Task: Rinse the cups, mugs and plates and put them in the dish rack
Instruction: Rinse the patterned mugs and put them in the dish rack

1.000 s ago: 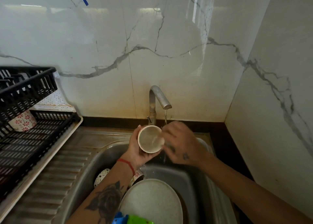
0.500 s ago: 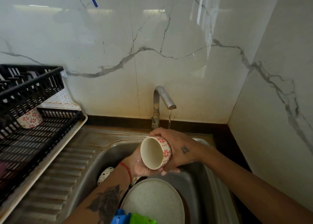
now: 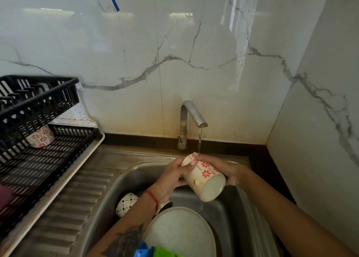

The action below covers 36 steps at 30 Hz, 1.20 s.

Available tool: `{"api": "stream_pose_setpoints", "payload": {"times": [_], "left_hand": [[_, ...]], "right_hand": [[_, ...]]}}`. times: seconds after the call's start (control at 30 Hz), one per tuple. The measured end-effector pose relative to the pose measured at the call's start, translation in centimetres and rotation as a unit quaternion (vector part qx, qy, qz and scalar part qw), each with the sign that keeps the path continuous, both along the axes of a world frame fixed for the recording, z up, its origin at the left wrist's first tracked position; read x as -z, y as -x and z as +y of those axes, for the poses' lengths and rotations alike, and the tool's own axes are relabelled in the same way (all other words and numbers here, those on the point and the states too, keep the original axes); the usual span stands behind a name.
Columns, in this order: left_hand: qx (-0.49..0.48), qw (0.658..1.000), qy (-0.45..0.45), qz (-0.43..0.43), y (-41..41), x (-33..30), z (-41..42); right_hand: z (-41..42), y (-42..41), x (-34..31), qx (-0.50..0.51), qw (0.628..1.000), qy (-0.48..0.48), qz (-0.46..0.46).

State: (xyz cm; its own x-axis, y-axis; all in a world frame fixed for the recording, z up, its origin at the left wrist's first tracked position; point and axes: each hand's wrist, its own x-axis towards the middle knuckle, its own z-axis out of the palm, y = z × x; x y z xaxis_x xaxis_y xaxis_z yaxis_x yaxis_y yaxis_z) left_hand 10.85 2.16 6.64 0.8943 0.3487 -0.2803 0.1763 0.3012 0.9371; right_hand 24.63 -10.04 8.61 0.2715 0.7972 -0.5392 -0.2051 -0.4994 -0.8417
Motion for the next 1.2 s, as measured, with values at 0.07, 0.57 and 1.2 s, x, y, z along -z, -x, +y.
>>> {"api": "stream_pose_setpoints", "payload": {"times": [0.07,0.57,1.2], "left_hand": [[0.005,1.000,0.011,0.012,0.1,0.1,0.6],[-0.092,0.993,0.057,-0.045,-3.2,-2.3,-0.2],[-0.124,0.988,0.067,-0.057,-3.1,-1.6,-0.6]], "right_hand": [[0.1,-0.2,-0.5,-0.002,1.000,0.012,-0.010],[3.1,2.0,-0.6,-0.134,0.618,-0.034,-0.774],[3.9,1.0,0.2,-0.140,0.618,-0.040,-0.772]]}}
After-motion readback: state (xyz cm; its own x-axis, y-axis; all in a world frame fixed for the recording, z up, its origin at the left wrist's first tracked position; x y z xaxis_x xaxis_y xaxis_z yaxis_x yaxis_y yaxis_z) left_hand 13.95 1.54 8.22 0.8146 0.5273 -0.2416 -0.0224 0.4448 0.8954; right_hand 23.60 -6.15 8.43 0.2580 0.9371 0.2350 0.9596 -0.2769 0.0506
